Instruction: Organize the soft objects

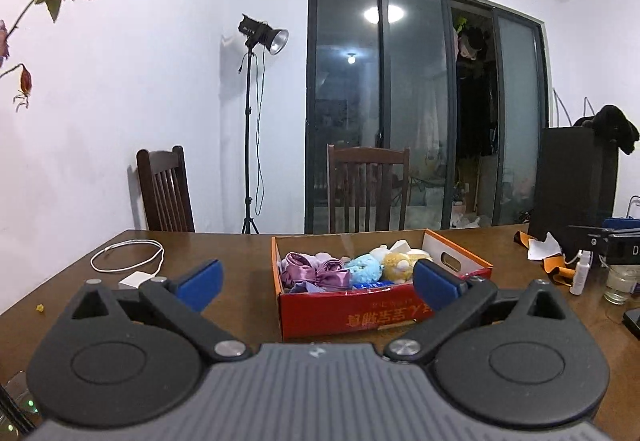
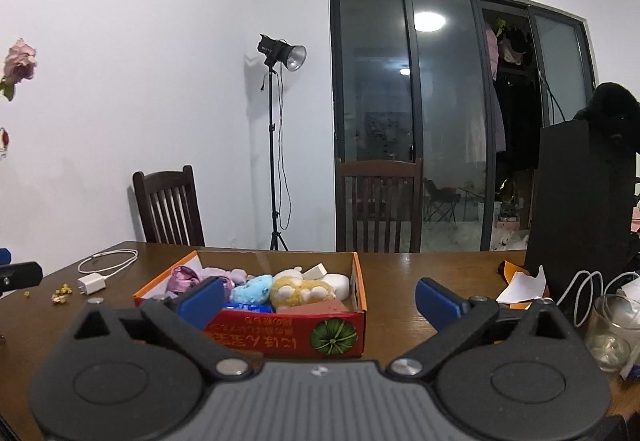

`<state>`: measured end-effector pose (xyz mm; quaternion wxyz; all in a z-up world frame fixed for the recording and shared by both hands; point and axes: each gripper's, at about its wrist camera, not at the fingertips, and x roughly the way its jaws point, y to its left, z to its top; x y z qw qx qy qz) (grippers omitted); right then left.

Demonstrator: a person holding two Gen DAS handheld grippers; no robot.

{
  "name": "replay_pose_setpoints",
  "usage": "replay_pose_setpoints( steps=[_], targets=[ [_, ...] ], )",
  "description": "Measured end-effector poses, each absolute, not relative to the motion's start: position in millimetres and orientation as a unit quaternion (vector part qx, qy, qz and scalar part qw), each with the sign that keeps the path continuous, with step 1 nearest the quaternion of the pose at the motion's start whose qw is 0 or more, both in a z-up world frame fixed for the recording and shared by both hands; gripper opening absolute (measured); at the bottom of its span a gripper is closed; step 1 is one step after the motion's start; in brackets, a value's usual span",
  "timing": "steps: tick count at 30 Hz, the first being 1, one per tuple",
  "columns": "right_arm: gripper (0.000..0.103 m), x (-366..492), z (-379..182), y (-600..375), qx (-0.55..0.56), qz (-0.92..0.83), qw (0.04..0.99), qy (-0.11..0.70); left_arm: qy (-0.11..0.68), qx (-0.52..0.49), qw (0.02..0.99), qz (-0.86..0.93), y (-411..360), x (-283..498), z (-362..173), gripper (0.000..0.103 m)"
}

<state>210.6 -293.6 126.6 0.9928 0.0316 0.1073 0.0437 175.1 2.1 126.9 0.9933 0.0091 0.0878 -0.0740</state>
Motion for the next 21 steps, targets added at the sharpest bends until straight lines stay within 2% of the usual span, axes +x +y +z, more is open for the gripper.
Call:
replay_pose_setpoints(
  steps=[10, 16, 21],
  targets=[
    [0.102, 134.5, 108.9, -270.5, 0.016, 0.048, 0.996, 0.07, 0.052, -0.001, 0.996, -0.069, 10.4, 105.2, 112.1, 0.103],
    [0.103, 74.5, 78.6, -258.3, 0.029, 0.062, 0.995, 0.068, 0.022, 0.006, 0.999, -0.044, 16.9, 42.4, 87.2, 0.103],
    [0.103, 35.4, 48.0, -242.6, 0.015, 0.082, 0.993, 0.079, 0.03, 0.012, 0.998, -0.052, 15.5, 4.2, 60.8, 0.103]
  ],
)
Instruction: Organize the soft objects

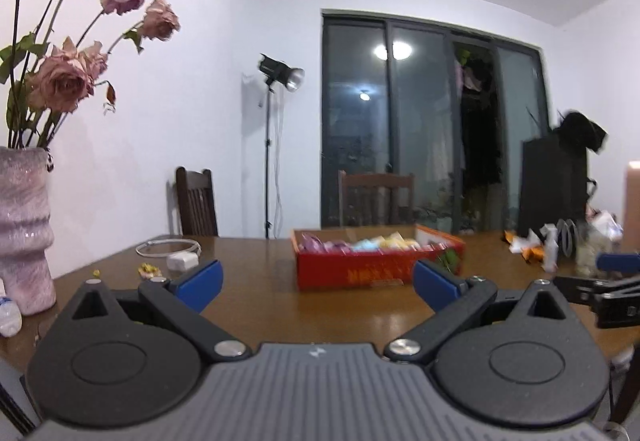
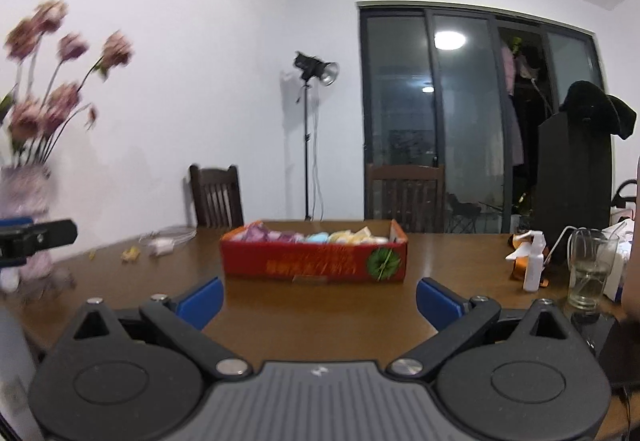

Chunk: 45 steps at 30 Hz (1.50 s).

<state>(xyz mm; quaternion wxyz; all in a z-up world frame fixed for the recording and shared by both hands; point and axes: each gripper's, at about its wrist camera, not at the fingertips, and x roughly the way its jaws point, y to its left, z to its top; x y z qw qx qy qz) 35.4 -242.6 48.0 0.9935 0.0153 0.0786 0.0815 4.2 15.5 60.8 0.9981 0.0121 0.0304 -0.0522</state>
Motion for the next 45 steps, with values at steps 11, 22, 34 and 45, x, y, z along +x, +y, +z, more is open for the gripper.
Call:
replay_pose_setpoints(
  steps=[11, 22, 34, 45],
  targets=[
    [0.103, 22.6, 36.1, -227.2, 0.006, 0.099, 0.991, 0.094, 0.042, 0.006, 0.998, -0.05, 16.6, 2.8, 49.0, 0.103],
    [0.103, 26.8, 41.6, -229.2, 0.014, 0.095, 0.992, 0.084, 0.042, 0.003, 0.998, -0.05, 18.5, 3.7, 50.1, 0.103],
    [0.103, 30.0, 39.2, -232.2, 0.018, 0.089, 0.992, 0.091, 0.042, 0.004, 0.998, -0.05, 16.6, 2.8, 50.2, 0.103],
    [0.103, 29.6, 38.9, -235.6, 0.029, 0.086, 0.992, 0.086, 0.045, 0.006, 0.998, -0.05, 17.0, 4.8, 49.1, 0.103]
  ],
)
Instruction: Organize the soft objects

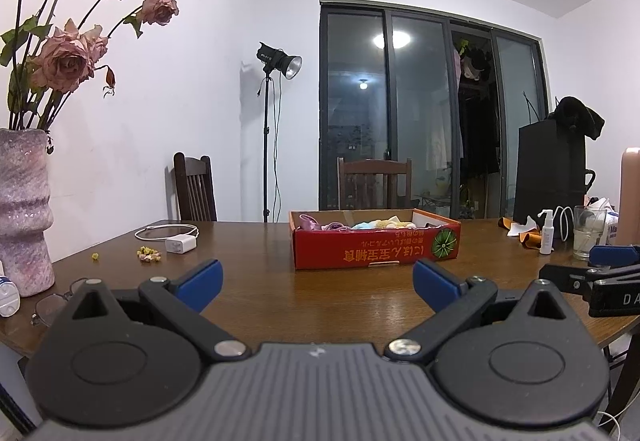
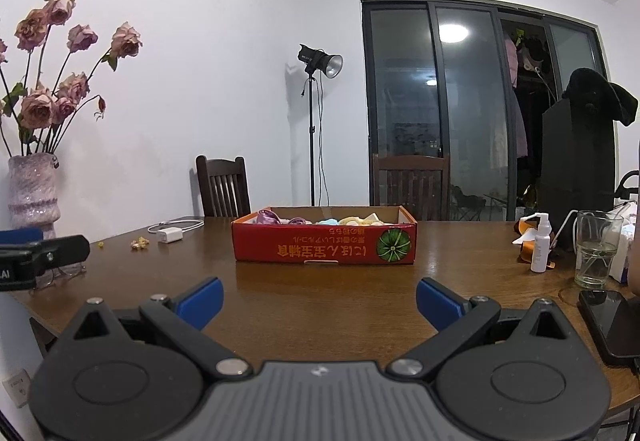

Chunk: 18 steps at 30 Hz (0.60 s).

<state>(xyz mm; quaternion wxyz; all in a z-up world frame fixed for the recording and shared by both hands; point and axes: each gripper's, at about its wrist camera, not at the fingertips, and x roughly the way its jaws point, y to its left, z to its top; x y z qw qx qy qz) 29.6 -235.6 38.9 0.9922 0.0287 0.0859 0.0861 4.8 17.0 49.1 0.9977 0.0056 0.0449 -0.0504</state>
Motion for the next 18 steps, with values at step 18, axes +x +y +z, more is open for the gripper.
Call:
replay_pose_setpoints(
  steps=[18],
  targets=[
    [0.103, 29.2, 38.1, -235.4, 0.028, 0.087, 0.992, 0.089, 0.047, 0.007, 0.998, -0.052, 19.2, 7.0, 47.5, 0.103]
  ],
)
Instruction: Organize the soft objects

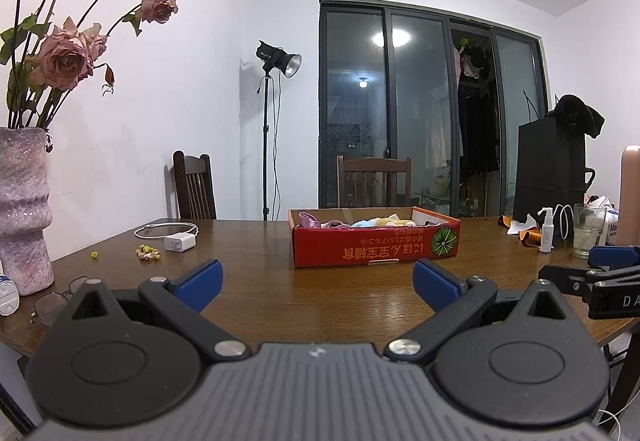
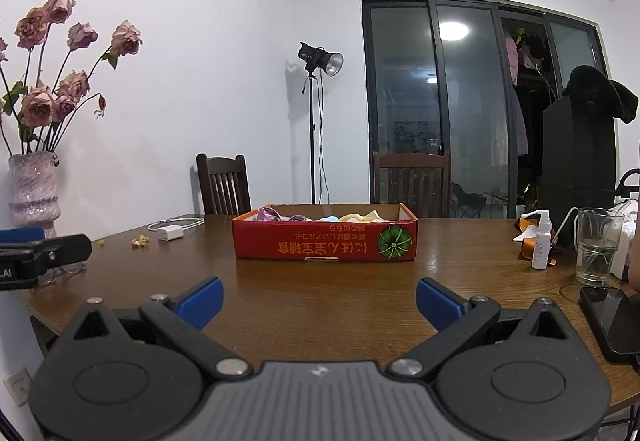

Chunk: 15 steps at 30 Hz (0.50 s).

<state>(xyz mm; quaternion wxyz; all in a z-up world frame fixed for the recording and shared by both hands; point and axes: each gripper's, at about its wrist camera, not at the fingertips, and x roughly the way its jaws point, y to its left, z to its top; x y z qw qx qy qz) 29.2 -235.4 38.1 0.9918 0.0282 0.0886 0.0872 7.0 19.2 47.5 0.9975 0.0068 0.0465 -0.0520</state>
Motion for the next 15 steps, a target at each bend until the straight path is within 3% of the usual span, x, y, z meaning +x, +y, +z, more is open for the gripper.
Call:
replay_pose_setpoints(
  steps=[15],
  targets=[
    [0.103, 27.3, 37.5, -234.8, 0.029, 0.089, 0.992, 0.081, 0.036, 0.014, 0.998, -0.053, 15.2, 3.5, 44.8, 0.103]
  ],
)
